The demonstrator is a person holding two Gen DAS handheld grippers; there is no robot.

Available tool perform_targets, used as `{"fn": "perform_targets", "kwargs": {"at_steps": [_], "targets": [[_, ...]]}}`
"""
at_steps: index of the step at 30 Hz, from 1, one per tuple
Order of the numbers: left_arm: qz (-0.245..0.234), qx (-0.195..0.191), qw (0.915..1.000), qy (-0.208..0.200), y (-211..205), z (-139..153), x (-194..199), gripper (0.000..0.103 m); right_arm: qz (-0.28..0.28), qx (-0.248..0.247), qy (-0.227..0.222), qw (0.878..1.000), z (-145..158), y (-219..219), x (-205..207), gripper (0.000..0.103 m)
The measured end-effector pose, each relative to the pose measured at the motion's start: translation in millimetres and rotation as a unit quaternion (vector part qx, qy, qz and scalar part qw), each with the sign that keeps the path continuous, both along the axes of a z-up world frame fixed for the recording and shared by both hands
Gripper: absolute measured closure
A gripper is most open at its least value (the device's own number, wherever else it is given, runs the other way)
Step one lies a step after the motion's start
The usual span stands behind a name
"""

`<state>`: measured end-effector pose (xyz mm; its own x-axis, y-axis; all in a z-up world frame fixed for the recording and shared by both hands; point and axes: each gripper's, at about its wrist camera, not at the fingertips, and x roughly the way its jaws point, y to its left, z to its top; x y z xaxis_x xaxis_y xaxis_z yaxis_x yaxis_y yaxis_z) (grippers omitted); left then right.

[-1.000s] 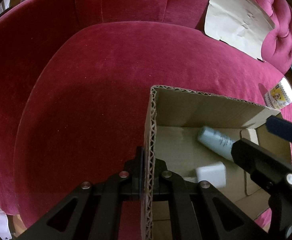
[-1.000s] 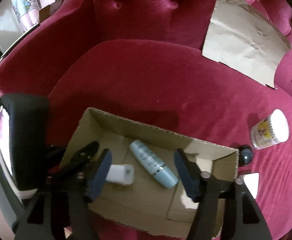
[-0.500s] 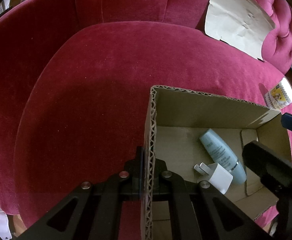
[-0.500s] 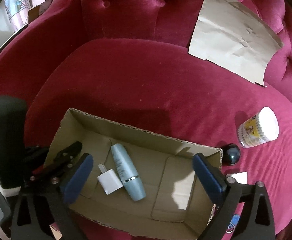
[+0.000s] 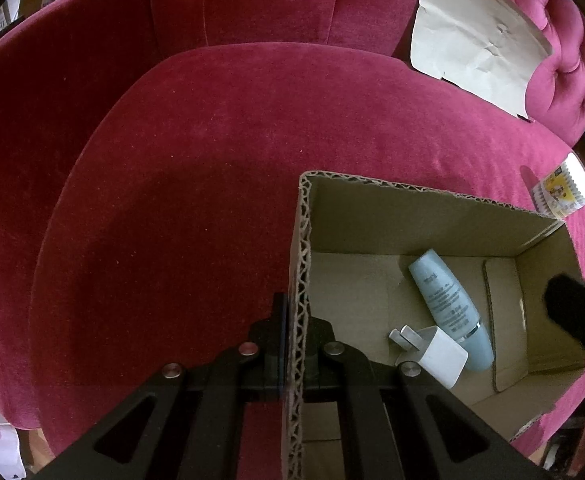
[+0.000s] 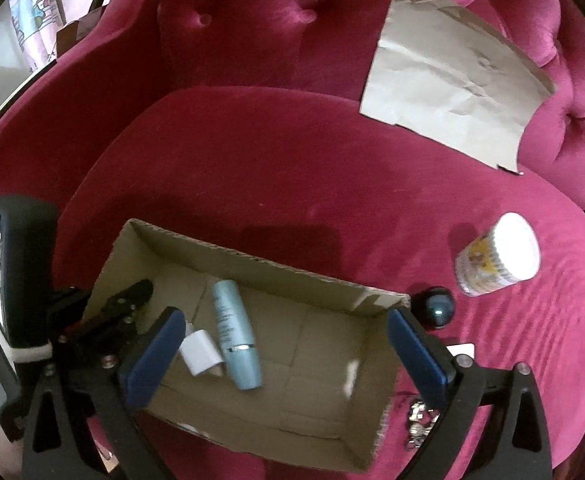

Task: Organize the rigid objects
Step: 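Open the right gripper to release the plug adapter into the box, then move the right gripper back over the keyring beside the white charger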

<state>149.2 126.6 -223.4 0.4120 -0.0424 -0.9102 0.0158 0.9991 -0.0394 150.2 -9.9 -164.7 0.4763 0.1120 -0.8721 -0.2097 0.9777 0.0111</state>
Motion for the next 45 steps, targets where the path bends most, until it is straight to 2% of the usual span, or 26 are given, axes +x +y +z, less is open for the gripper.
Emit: {"fn": "perform_targets", "kwargs": {"at_steps": [23,45], "targets": [[0.004,0.003,1.0,0.0,-2.3,-1.4,0.3,0.099,-0.04,-0.03,-0.02,0.999,15.2,-81.4,-18.8,0.0],[0.007,0.005,1.0,0.001,-2.3,-0.9,0.8,0.099,-0.06,0.003,-0.005,0.998,-3.4,-135.4,-50.4,0.0]]}}
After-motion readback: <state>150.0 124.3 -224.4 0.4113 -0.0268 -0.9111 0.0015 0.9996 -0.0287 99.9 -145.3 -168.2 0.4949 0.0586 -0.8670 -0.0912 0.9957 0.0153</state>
